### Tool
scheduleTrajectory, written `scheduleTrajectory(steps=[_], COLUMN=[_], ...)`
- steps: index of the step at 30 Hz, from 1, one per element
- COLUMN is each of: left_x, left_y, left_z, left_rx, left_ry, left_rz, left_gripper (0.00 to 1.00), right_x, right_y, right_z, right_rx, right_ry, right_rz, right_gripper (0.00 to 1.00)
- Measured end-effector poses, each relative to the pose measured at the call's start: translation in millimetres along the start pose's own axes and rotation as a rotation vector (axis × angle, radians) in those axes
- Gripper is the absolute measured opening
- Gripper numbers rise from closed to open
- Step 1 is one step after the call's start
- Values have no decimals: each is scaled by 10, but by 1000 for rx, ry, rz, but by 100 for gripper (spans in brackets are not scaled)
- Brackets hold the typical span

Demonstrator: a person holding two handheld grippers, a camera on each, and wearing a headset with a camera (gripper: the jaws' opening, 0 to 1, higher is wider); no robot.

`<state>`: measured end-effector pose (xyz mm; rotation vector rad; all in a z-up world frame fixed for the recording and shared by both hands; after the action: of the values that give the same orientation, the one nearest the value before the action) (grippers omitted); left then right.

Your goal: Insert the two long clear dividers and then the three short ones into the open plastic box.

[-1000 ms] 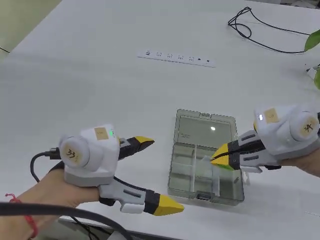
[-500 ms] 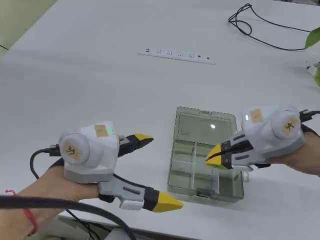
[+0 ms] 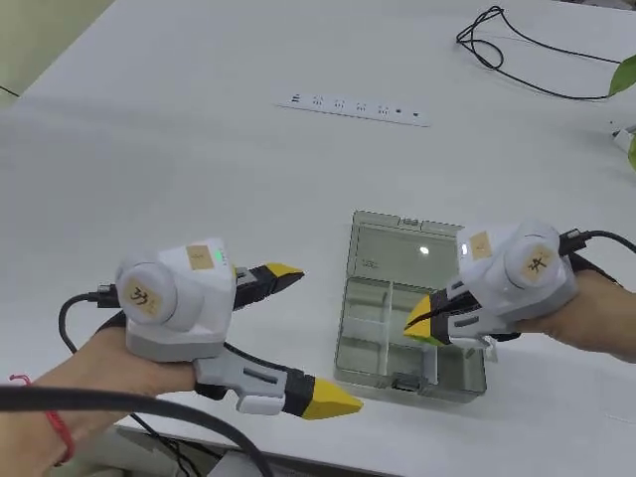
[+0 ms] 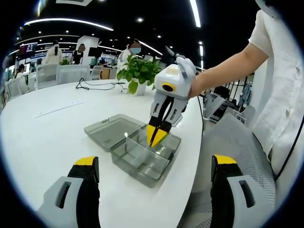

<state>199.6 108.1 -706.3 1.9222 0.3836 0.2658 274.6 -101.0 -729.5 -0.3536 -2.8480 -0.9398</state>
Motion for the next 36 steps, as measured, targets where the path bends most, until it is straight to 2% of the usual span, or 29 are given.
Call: scheduleTrajectory(steps=[14, 21, 25, 36], left_x=[0, -4, -4, 2], left_y=[-4, -8, -18, -21], left_z=[9, -2, -9, -22], left_rx=[4, 7, 10, 8], left_ry=[-6, -5, -5, 2], left_rz=[1, 1, 1, -5], left_gripper=[100, 100, 100, 100], right_x=[15, 15, 16, -2], right_y=[-5, -11, -11, 5], right_z=[35, 31, 15, -201], right_rx=[21, 18, -2, -77], right_ry=[-14, -22, -25, -40], right_rz=[-36, -21, 0, 69], right_gripper=[2, 3, 9, 17])
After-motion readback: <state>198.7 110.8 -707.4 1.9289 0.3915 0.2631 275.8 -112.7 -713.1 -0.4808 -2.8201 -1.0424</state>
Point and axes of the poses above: the centre of the closed fingertips' face, and the gripper's own axes: z roughly forward along the fingers, x roughly to its left, y roughly out of its top, the point moved 10 cm from there along -z, roughly backward along the fingers, and after that the axes turned 15 degrees about z, right-handed, at the moved point
